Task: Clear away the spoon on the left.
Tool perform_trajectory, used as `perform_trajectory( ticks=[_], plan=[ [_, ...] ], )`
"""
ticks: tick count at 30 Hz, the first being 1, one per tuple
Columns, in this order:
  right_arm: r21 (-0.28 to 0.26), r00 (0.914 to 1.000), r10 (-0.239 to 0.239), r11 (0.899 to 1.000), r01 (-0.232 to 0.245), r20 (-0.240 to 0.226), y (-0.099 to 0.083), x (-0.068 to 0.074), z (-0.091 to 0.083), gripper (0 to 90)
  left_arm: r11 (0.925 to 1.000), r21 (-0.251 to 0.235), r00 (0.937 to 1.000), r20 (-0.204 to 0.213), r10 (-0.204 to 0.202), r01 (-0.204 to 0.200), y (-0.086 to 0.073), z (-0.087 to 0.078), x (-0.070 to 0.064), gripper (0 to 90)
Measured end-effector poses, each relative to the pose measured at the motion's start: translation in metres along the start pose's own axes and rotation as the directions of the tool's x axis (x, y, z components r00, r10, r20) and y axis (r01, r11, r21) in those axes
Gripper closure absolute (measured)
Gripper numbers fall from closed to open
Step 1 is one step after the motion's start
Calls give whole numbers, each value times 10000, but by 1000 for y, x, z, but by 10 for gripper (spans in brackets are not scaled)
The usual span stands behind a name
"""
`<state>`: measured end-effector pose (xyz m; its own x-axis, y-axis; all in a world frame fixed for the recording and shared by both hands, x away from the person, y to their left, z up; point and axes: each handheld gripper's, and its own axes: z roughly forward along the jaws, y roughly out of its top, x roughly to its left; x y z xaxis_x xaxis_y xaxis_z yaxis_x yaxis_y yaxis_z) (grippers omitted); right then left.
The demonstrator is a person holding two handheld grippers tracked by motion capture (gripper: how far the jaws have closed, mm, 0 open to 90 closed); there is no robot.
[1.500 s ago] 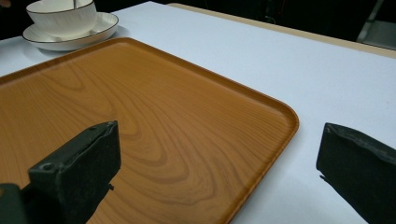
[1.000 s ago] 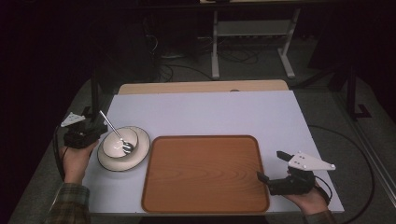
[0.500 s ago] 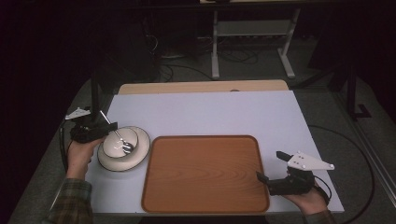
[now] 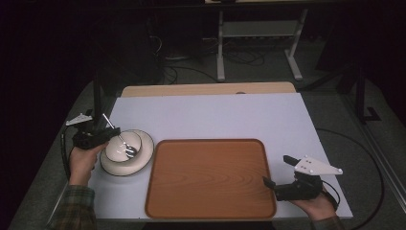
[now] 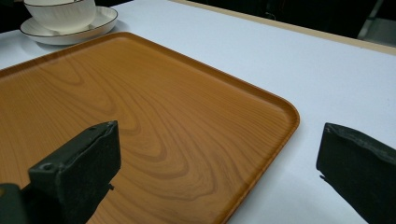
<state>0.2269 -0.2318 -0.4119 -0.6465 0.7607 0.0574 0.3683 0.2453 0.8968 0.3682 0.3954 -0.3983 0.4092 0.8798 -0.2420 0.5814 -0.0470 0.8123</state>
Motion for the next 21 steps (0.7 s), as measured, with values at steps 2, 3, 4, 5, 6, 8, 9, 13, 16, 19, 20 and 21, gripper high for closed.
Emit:
perform_trajectory(
  ticks=[2,3,4,5,6,8,9,13,16,19,20,21],
  plan=[
    [-3,10000,4,10000,-4,9,0,0,0,0,10000,-16,10000,41,-6,6,0,0,0,686],
    [-3,10000,10,10000,-10,10,0,0,0,0,10000,0,10000,42,21,-21,0,0,-1,698],
    [-17,10000,1,10000,-1,16,0,0,-1,0,10000,8,10000,37,53,-53,0,0,-1,702],
    [-19,10000,5,10000,-5,20,0,0,-1,0,10000,4,10000,53,56,-56,0,0,-1,713],
    [-25,10000,2,10000,-2,29,0,0,-1,0,9999,-85,9999,47,115,-114,0,-1,-2,740],
    [-33,10000,6,10000,-6,25,0,0,-1,0,9997,-97,9998,-8,217,-217,0,-1,-3,759],
    [-33,10000,6,10000,-6,25,0,0,-1,0,9997,-106,9997,-3,224,-224,0,-1,-3,759],
    [10,10000,-51,10000,51,28,0,0,0,0,9998,-94,9998,24,180,-180,0,-1,-3,792],
    [8,10000,-45,10000,45,37,0,0,0,0,9999,-89,9999,126,68,-67,0,-3,-2,806],
    [13,10000,-32,10000,32,44,0,0,0,0,9999,-167,9998,210,22,-18,0,-4,-2,817],
    [11,10000,-34,10000,34,43,0,0,0,0,9997,-225,9997,239,-30,35,0,-5,-2,825],
    [10,10000,-32,10000,32,41,0,0,-1,0,9996,-287,9995,301,-53,62,1,-6,-2,833]
  ],
)
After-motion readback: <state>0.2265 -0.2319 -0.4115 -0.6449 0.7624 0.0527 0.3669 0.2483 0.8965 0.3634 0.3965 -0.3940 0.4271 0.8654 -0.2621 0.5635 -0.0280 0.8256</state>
